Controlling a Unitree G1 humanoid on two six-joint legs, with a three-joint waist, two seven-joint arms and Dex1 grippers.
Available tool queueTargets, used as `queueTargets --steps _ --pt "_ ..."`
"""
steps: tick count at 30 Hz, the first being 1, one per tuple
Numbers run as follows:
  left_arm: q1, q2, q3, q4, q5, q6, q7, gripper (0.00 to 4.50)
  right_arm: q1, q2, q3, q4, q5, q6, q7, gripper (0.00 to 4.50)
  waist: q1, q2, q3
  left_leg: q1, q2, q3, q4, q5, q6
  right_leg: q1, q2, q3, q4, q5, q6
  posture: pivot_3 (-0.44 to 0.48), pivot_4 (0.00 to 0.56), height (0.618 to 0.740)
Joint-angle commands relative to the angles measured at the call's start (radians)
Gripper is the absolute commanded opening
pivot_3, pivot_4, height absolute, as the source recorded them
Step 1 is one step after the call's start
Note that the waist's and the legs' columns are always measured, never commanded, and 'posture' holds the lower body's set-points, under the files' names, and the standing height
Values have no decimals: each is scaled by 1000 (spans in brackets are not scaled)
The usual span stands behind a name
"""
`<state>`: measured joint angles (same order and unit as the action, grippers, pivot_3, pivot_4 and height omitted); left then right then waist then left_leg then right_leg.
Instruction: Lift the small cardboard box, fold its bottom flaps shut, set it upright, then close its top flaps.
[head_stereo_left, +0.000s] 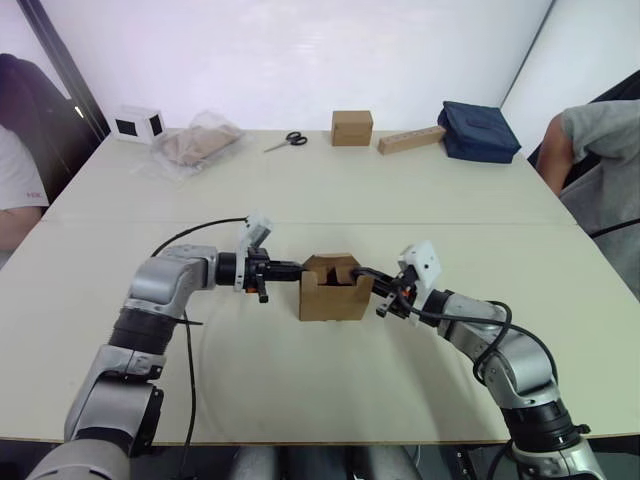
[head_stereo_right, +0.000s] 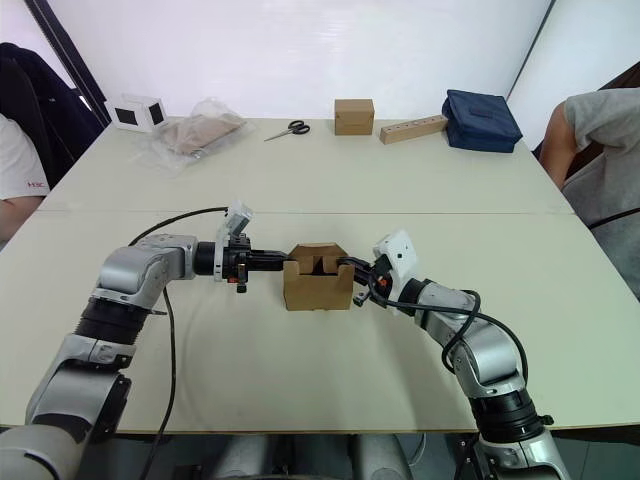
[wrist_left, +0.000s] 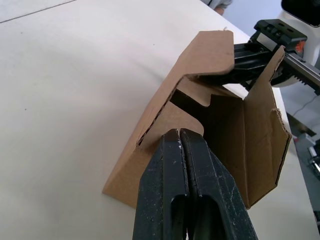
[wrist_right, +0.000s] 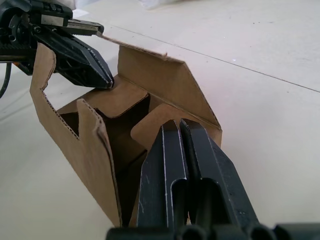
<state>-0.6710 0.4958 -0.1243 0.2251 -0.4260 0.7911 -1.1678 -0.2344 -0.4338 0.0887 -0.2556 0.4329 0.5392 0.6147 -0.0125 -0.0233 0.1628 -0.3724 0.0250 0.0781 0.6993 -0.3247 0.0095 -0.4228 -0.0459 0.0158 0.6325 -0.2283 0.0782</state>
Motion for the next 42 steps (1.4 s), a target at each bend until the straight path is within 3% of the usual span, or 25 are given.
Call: queueTargets --steps 1,8,14,20,24,28,31,37,42 --pt "6 -5 -22 -3 5 8 5 17 17 1 16 0 -12 17 5 0 0 0 0 0 0 0 0 0 0 0 0 0 0 0 0 0 150 740" --pt "-19 15 45 -53 -66 86 13 17 21 -6 -35 -92 -16 -3 -28 0 0 0 0 -1 0 0 0 0 0 -1 0 0 0 0 0 0 150 740" --pt "-83 45 121 -66 -135 147 26 17 36 54 -142 -271 52 37 -166 0 0 0 1 -6 0 0 0 0 0 -6 0 0 0 2 3 0 150 740" --pt "-158 47 114 6 -132 154 23 17 104 71 -136 -463 149 132 -215 0 1 0 1 -6 0 0 -1 0 0 -7 0 0 -1 1 3 0 150 740" --pt "-242 22 69 182 -55 45 9 17 160 32 -92 -547 236 184 -165 0 2 0 1 -6 0 0 -1 0 0 -7 0 0 -1 0 0 0 150 740" --pt "-371 -80 26 471 20 -102 -53 17 139 -13 -1 -485 168 175 -131 0 3 -1 2 -6 -1 0 0 0 0 -6 0 -1 -2 0 0 0 150 740" --pt "-418 -145 7 565 61 -166 -73 17 102 0 27 -394 138 153 -124 0 1 -1 2 -7 -2 0 0 0 0 -6 0 0 -3 0 0 0 150 740" --pt "-412 -192 -13 635 114 -236 -120 17 46 49 74 -232 59 96 -127 0 -5 -1 2 -19 -3 0 -1 -1 1 -19 2 0 -1 2 4 0 150 740" --pt "-391 -185 -10 611 126 -222 -153 17 46 66 115 -171 8 61 -116 0 -1 -1 2 -20 -2 -1 -2 -1 1 -20 2 -1 0 2 4 0 150 740"
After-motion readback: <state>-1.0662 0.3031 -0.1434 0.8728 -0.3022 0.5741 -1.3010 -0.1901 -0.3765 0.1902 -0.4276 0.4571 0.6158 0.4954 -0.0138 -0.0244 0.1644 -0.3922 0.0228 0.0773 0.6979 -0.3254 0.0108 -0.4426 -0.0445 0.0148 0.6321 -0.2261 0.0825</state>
